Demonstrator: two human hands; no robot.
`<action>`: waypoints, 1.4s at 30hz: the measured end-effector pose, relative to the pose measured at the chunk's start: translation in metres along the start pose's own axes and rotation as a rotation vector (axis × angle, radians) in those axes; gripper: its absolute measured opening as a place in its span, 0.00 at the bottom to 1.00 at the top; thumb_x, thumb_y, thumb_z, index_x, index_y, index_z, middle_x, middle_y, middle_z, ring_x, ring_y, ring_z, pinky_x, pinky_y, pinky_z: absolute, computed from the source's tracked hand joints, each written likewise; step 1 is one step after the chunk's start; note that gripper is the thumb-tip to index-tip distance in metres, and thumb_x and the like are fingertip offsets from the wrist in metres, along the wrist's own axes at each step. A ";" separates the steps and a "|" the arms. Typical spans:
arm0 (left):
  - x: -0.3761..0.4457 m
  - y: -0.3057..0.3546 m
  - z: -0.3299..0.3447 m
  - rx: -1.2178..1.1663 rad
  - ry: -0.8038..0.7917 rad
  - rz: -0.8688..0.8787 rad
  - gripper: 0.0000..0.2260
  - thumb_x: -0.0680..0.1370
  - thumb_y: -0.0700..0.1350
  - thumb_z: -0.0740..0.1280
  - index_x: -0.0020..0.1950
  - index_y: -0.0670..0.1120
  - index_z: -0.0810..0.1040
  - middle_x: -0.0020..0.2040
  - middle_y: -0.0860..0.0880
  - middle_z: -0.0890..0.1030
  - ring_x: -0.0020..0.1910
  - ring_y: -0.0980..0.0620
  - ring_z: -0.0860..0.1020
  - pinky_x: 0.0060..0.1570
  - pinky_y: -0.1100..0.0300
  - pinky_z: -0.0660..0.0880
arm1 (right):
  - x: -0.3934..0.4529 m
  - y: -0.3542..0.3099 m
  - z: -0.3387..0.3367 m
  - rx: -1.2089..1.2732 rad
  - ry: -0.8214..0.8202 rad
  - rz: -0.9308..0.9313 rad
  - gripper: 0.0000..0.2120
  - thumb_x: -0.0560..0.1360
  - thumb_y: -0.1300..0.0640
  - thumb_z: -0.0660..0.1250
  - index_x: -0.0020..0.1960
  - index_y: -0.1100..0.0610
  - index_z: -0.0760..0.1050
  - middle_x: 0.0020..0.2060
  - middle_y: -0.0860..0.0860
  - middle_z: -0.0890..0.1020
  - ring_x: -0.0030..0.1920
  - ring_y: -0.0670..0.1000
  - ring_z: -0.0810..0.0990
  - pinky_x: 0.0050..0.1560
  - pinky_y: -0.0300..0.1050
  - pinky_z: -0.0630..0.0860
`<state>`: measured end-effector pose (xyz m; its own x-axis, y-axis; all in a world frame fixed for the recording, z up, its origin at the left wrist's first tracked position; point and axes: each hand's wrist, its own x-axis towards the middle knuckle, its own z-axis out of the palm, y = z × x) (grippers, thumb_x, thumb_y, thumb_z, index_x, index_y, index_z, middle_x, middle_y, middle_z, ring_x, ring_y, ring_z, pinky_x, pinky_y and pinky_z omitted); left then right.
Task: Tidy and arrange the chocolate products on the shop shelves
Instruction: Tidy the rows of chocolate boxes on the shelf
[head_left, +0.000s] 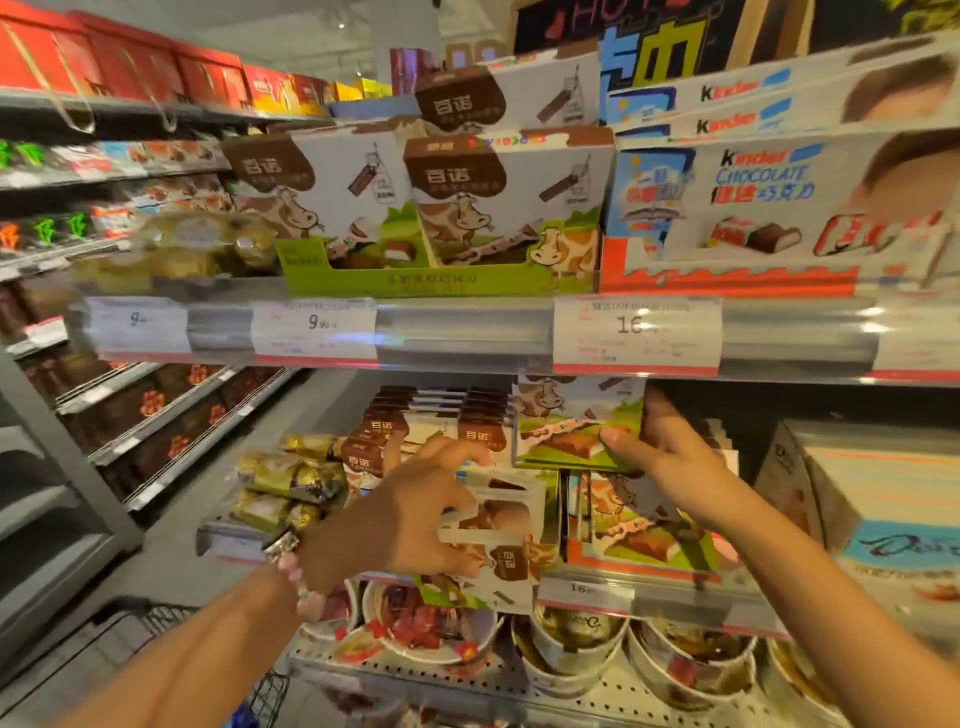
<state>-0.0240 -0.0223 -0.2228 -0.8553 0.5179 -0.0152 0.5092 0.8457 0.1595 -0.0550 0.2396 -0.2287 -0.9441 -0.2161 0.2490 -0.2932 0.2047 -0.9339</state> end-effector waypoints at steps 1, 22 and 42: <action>-0.001 -0.001 0.002 0.002 0.010 -0.005 0.15 0.66 0.61 0.73 0.32 0.51 0.76 0.70 0.62 0.57 0.70 0.62 0.49 0.67 0.44 0.32 | 0.002 -0.001 0.006 -0.033 -0.016 -0.002 0.16 0.76 0.59 0.64 0.59 0.44 0.66 0.55 0.44 0.78 0.55 0.43 0.78 0.54 0.37 0.74; -0.010 0.001 0.011 -0.014 0.087 0.011 0.16 0.66 0.62 0.72 0.38 0.49 0.81 0.68 0.63 0.57 0.70 0.63 0.46 0.65 0.47 0.28 | 0.001 -0.003 0.054 -0.520 -0.018 -0.184 0.37 0.71 0.58 0.71 0.69 0.37 0.54 0.58 0.44 0.74 0.57 0.41 0.72 0.47 0.31 0.72; -0.012 0.002 0.007 -0.070 0.093 0.039 0.17 0.65 0.60 0.74 0.32 0.49 0.75 0.65 0.63 0.61 0.67 0.65 0.50 0.61 0.60 0.32 | 0.004 -0.013 0.049 -0.899 -0.069 -0.421 0.22 0.77 0.61 0.63 0.69 0.47 0.69 0.57 0.50 0.75 0.56 0.50 0.73 0.52 0.47 0.75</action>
<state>-0.0120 -0.0255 -0.2294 -0.8419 0.5331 0.0832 0.5369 0.8125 0.2271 -0.0477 0.1896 -0.2281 -0.7340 -0.4864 0.4739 -0.6347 0.7396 -0.2240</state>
